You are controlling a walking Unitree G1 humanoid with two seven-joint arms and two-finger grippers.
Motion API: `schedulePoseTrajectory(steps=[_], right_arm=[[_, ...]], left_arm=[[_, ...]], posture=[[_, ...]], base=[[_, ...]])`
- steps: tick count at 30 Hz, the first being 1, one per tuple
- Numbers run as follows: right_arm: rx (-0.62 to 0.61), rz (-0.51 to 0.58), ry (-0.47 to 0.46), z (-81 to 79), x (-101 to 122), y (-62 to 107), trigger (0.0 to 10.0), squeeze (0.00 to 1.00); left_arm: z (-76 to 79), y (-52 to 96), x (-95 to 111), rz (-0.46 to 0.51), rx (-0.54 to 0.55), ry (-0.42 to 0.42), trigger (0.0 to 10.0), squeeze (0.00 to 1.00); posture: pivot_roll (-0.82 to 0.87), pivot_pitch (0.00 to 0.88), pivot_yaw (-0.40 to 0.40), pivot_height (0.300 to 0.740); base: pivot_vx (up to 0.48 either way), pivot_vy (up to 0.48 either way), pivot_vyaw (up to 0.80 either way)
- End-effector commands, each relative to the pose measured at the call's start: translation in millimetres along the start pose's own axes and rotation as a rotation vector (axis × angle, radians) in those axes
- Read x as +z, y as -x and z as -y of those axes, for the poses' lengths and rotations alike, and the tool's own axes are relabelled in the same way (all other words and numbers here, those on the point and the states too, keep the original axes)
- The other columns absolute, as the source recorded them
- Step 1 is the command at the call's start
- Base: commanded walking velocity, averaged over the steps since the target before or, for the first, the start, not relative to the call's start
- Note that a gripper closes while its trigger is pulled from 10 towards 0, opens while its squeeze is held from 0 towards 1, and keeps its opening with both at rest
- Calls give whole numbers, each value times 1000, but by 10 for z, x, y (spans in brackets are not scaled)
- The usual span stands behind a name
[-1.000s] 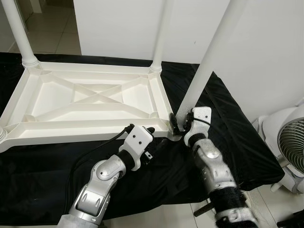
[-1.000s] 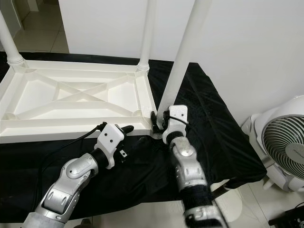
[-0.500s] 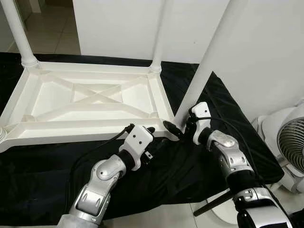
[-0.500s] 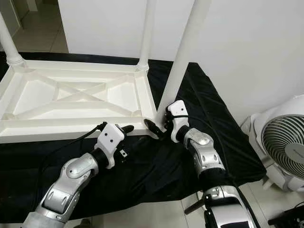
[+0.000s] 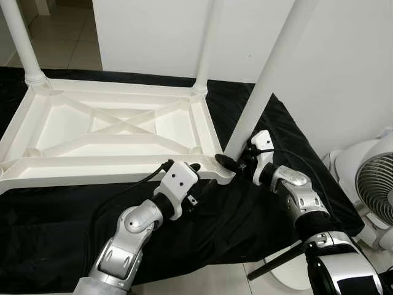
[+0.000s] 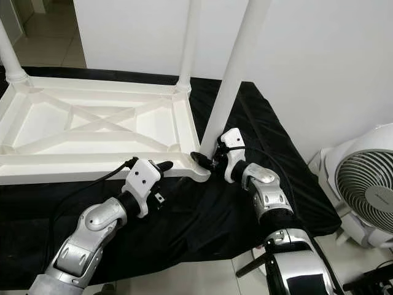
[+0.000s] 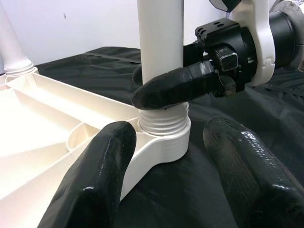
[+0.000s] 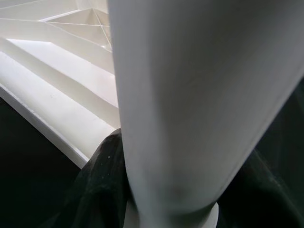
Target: Building children table
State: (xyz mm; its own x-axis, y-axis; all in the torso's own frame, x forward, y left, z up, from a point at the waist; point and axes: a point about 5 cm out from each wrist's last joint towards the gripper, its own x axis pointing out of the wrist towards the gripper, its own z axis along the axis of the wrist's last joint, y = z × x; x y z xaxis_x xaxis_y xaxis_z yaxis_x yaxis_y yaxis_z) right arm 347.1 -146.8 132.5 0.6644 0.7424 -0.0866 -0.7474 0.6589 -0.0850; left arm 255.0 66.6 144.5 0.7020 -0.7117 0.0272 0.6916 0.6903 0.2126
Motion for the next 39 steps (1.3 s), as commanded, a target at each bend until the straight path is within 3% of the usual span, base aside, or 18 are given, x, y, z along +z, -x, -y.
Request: schedulePoseTrajectory(steps=[1, 2, 6, 12, 19, 20, 21, 22, 24, 28, 32, 33, 39], right_arm=[[49, -32, -5, -84, -84, -21, 314, 0], [19, -17, -7, -100, -79, -16, 10000, 0], [-44, 9, -5, -105, -69, -18, 10000, 0], [-277, 84, -15, -123, -21, -1, 10000, 0], [-364, 105, -59, -171, -12, 11, 10000, 0], [-430, 111, -73, -198, -8, 26, 10000, 0], [-573, 101, -102, -223, -35, 66, 10000, 0], [-573, 101, -102, -223, -35, 66, 10000, 0], [-758, 75, -148, -276, -93, 130, 10000, 0], [-840, 84, -176, -449, -87, 114, 10000, 0], [-797, 102, -176, -497, -50, 73, 10000, 0], [-794, 108, -181, -485, -36, 79, 10000, 1000], [-784, 109, -196, -508, 14, 77, 10000, 1000]], left_arm=[[15, -8, 13, 2, 21, 1, 10000, 0], [18, -6, 10, 1, 19, 3, 10000, 0], [23, -2, 8, -1, 17, 3, 10000, 0], [53, 11, -3, -4, 8, 10, 10000, 0], [75, 13, -8, -6, -2, 16, 10000, 0], [83, 13, -8, -6, -6, 17, 10000, 0], [90, 11, -11, -6, -11, 18, 10000, 0], [90, 11, -11, -6, -11, 18, 10000, 0], [96, 6, -12, -6, -16, 19, 10000, 0], [104, -6, -9, -4, -19, 20, 10000, 0], [110, -9, -11, -3, -20, 22, 10000, 0], [115, -9, -12, -2, -22, 22, 10000, 0], [116, -9, -8, 0, -21, 21, 10000, 0]], posture=[[172, 0, -144, 740], [170, 0, -143, 740], [166, 4, -143, 740], [160, 7, -141, 740], [157, 7, -141, 740], [155, 7, -141, 740], [150, 4, -142, 740], [150, 4, -142, 740], [150, 3, -142, 740], [152, 0, -147, 740], [151, 0, -150, 740], [152, 0, -153, 740], [159, 0, -157, 740]], base=[[0, 0, 0], [0, 0, 0], [0, 0, 0], [0, 0, 0], [0, 0, 0], [0, 0, 0], [0, 0, 0], [0, 0, 0], [0, 0, 0], [0, 0, 0], [0, 0, 0], [0, 0, 0], [0, 0, 0]])
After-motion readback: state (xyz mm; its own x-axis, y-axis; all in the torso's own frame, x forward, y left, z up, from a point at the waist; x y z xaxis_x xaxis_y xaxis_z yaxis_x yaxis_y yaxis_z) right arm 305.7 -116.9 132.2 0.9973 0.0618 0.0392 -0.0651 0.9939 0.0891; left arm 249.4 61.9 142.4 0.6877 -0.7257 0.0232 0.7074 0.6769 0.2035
